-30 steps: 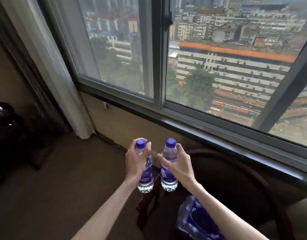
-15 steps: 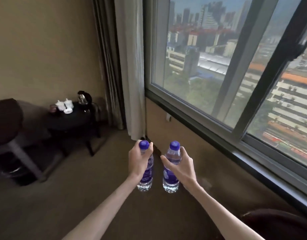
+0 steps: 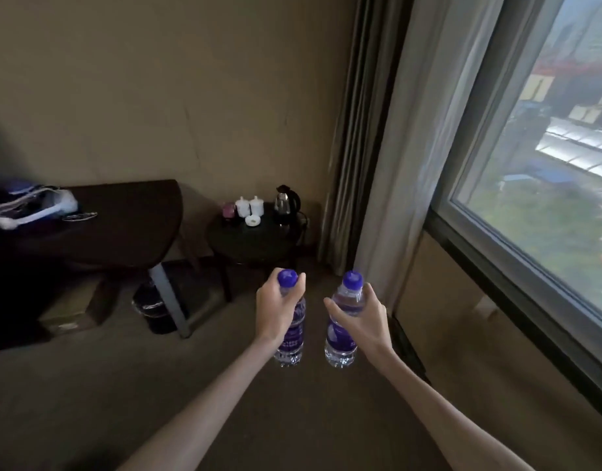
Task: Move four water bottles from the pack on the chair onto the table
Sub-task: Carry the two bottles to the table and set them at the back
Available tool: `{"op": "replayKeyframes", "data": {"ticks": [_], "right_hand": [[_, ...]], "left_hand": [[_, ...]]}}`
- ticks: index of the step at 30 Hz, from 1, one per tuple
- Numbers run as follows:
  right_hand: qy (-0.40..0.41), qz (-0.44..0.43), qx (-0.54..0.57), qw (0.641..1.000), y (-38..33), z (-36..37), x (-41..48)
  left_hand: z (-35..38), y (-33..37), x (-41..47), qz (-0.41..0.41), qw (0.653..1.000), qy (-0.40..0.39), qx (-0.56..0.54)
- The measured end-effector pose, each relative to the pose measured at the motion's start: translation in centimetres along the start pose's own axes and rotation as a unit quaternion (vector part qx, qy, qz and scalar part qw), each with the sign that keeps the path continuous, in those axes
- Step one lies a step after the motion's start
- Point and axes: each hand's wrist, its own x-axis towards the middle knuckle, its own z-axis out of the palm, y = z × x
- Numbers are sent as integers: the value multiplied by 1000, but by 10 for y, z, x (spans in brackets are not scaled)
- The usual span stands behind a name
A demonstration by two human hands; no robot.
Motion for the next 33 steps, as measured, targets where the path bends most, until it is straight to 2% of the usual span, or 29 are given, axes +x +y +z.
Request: {"op": "replayKeyframes", "data": {"ticks": [7,12,17,21,28,33], "right_hand": [[-80,1,21,997,6,89,170],[-131,15,2,991,14,152,267],[-146,27,-8,989,34,219,358],[-145,51,-13,988,47,268,428],[-151,54,-59,985,65,317,536],[-174,81,-66,979,104,351,601]], "left_hand": [[-30,-40,158,-20,998,59,33],[-49,-73,257,-18,997,59,42],[-59,-131,356,-27,995,77,52],[-65,-175,436,-27,997,52,58],[-61,-225,551,-53,996,49,60],[-48,-279,608,-88,991,36,91]]}}
